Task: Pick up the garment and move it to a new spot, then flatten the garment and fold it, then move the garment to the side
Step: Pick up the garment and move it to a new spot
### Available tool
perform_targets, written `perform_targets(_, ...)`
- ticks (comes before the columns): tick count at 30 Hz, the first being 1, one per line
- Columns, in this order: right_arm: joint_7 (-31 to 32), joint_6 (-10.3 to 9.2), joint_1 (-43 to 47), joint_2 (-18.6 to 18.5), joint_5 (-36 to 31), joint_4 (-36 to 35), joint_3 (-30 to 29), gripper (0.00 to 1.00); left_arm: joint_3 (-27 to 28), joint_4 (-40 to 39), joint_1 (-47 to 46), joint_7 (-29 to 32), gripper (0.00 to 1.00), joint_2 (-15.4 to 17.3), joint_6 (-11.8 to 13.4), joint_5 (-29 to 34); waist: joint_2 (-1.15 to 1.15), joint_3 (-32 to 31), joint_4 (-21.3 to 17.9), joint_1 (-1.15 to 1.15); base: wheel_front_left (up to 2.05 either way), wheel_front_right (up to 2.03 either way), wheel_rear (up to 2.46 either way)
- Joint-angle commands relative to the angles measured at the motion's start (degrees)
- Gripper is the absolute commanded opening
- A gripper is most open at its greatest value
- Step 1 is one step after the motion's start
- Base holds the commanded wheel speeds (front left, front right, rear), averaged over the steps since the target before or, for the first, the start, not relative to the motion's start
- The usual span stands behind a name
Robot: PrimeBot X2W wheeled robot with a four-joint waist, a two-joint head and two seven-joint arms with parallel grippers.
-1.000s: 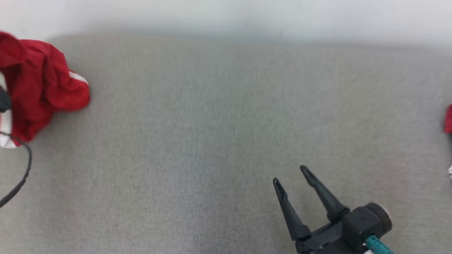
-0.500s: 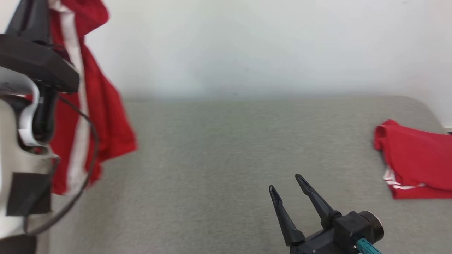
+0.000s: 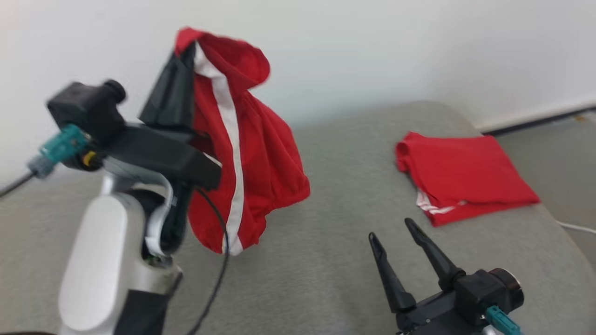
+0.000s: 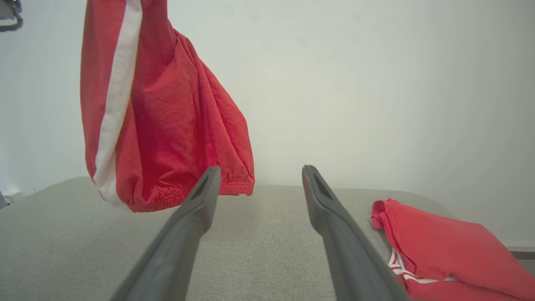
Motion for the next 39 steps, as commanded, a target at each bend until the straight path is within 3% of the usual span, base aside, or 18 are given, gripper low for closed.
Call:
perform_targets(1, -0.18, -0.11, -0.55, -0.25, -0.51, -0.21, -0.5, 1.0, -0.57, 0.14, 1.2, -1.24, 0.0, -0.74, 0.12, -0.55, 0.01, 2.94, -6.23, 0.0, 0.0, 0.0, 0.0)
perform_targets(8, -0.94, -0.11, -1.03, -0.41, -0.82, 1.03, -1.17, 1.0, -3.44, 4.34, 5.3, -5.3, 0.0, -1.52, 1.04, 1.1, 0.01, 6.21, -9.65, 0.0, 0.0, 0.0, 0.0)
perform_targets(14, -2.38, -0.11, -1.65, 0.17, -0.48, 4.69, -1.12, 1.0, -5.98, 15.91, 12.77, -10.57, 0.0, -0.94, 2.0, 4.39, 0.01, 7.98, -9.58, 0.0, 0.0, 0.0, 0.0)
perform_targets(15, -2.56, -0.11, -1.75, 0.29, -0.48, 5.17, -1.11, 1.0, -6.35, 17.92, 13.68, -11.76, 0.56, -1.0, 1.91, 4.43, 0.01, 7.98, -9.23, 0.0, 0.0, 0.0, 0.0)
perform_targets(16, -2.63, -0.11, -1.82, 0.37, -0.49, 5.56, -1.11, 1.0, -6.78, 19.9, 14.39, -12.78, 1.0, -1.07, 1.93, 4.83, 0.01, 7.88, -8.85, 0.0, 0.0, 0.0, 0.0)
perform_targets(20, -3.16, -0.11, -1.57, 0.28, -0.8, 7.14, -2.43, 1.0, -7.6, 24.9, 16.47, -18.22, 1.0, -1.78, 1.79, 4.76, 0.01, 6.76, -6.62, 0.0, 0.0, 0.0, 0.0)
perform_targets(23, -3.55, -0.11, -1.13, 0.16, -0.84, 8.05, -4.15, 1.0, -7.32, 24.47, 18.42, -21.2, 1.0, -2.12, 2.33, 5.22, 0.01, 5.57, -4.23, 0.0, 0.0, 0.0, 0.0)
perform_targets(29, -5.09, -0.11, 0.43, 0.29, -1.01, 9.57, -8.03, 1.0, -2.29, 12.39, 27.44, -21.88, 1.0, -2.38, 3.24, 8.39, 0.01, 3.01, 1.71, 0.0, 0.0, 0.0, 0.0)
perform_targets(34, -7.05, -0.11, 1.73, 0.46, -0.43, 11.1, -11.23, 1.0, 2.77, 3.26, 35.95, -21.93, 1.0, -2.32, 1.48, 11.71, 0.01, 1.14, 7.1, 0.0, 0.0, 0.0, 0.0)
perform_targets(39, -9.13, -0.12, 2.83, -0.43, 0.4, 12.87, -11.74, 1.0, 8.46, -0.49, 42.51, -21.92, 1.0, -2.23, 0.25, 13.98, 0.01, -0.31, 11.18, 0.0, 0.0, 0.0, 0.0)
